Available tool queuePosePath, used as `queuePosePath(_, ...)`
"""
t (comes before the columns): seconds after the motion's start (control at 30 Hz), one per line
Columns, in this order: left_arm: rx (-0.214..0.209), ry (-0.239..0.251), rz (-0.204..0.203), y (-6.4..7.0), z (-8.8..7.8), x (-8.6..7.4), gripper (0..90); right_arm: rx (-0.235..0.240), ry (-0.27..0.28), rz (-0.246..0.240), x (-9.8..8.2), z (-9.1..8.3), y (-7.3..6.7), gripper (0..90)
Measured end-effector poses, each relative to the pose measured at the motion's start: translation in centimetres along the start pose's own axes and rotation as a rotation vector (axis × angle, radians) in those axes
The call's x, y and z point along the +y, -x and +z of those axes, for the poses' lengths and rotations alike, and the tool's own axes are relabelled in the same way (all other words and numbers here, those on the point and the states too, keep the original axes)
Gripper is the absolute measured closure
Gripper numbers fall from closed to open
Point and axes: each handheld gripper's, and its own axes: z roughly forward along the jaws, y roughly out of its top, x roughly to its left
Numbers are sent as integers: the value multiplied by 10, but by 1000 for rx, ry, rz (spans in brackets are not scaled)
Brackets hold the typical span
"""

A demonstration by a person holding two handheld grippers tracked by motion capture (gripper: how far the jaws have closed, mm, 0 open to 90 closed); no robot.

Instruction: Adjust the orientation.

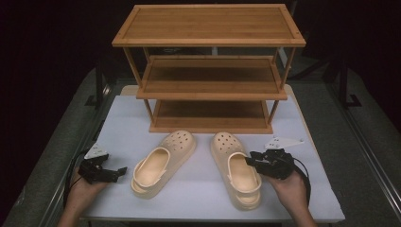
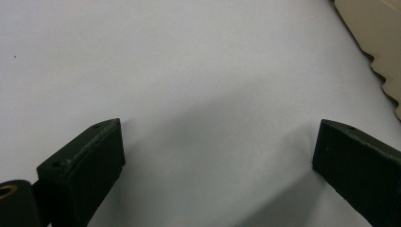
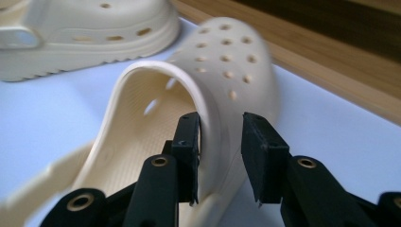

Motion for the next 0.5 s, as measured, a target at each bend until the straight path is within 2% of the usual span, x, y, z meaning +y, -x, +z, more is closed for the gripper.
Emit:
queuePosePath(0.13, 0, 0, 0, 0, 0, 0, 25, 16, 4, 11, 0, 1, 8, 673)
queuePosePath(0.4, -3, 10, -3, -1, -1, 0, 32, 43, 23, 16, -2, 3, 9, 654)
queuePosePath(0.5, -40, 20, -14, -2, -4, 1, 83, 59, 26, 18, -1, 3, 9, 636)
